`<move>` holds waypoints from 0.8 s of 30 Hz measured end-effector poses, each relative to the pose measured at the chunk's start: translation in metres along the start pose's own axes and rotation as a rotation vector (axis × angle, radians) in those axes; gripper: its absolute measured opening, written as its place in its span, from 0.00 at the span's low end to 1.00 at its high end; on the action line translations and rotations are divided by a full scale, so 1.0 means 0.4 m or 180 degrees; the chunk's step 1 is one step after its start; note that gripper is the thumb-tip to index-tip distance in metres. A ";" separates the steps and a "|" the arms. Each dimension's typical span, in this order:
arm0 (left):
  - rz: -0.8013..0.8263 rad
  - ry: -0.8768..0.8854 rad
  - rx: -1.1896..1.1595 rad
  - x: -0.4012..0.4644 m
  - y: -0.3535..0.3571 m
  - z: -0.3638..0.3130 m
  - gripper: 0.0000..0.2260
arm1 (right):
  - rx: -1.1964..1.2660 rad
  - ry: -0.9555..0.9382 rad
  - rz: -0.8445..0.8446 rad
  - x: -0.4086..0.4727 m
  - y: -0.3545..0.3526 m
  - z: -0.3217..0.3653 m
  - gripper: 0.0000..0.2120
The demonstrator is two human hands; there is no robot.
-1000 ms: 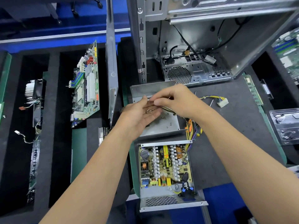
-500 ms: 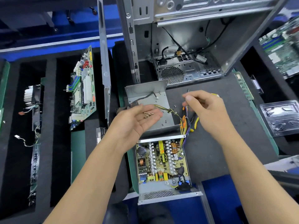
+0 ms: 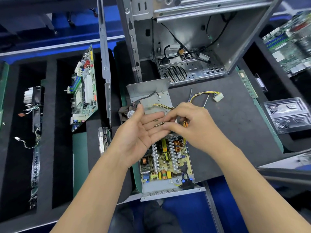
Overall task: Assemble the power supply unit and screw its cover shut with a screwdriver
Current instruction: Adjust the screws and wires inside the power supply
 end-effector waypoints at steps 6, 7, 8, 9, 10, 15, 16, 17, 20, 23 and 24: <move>-0.0050 0.0008 0.0094 -0.018 0.007 0.002 0.29 | -0.0289 -0.0103 -0.0070 -0.007 0.020 0.003 0.04; -0.0037 0.0012 0.0109 -0.019 0.008 0.002 0.29 | -0.0333 -0.0063 -0.0018 -0.006 0.025 0.001 0.04; -0.0027 0.0018 0.0119 -0.021 0.008 0.003 0.29 | -0.0353 -0.0021 0.0032 -0.004 0.029 0.000 0.03; -0.0013 0.0025 0.0127 -0.022 0.008 0.004 0.29 | -0.0346 0.0010 0.0072 -0.003 0.032 -0.001 0.03; 0.0009 0.0033 0.0138 -0.024 0.008 0.004 0.29 | -0.0317 0.0036 0.0108 -0.002 0.034 -0.001 0.03; 0.0036 0.0156 0.0189 -0.026 0.000 0.009 0.21 | 0.0170 0.0212 0.0285 -0.008 0.040 -0.008 0.06; -0.0011 0.0201 0.0227 -0.026 -0.006 0.009 0.18 | 0.0355 0.0289 0.0304 -0.010 0.041 -0.015 0.06; -0.0060 0.0241 0.0285 -0.025 -0.012 0.010 0.16 | 0.0553 0.0379 0.0312 -0.012 0.043 -0.022 0.06; -0.0111 0.0280 0.0558 -0.028 -0.023 0.022 0.09 | 0.1146 0.0615 0.0288 -0.020 0.046 -0.040 0.06; -0.0046 0.0233 0.0659 -0.031 -0.024 0.039 0.08 | 0.1264 0.0666 0.0272 -0.035 0.055 -0.048 0.06; -0.0032 0.0215 0.0598 -0.030 -0.022 0.044 0.08 | 0.1230 0.0679 0.0220 -0.041 0.056 -0.051 0.06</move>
Point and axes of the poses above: each hand's wrist, its own x-axis towards the middle knuckle, its own y-axis out of the palm, z = x × y, the point moved 8 cm from there along x, towards the middle knuckle, and after that the axes turned 12 degrees about y, right-handed, at the moved point
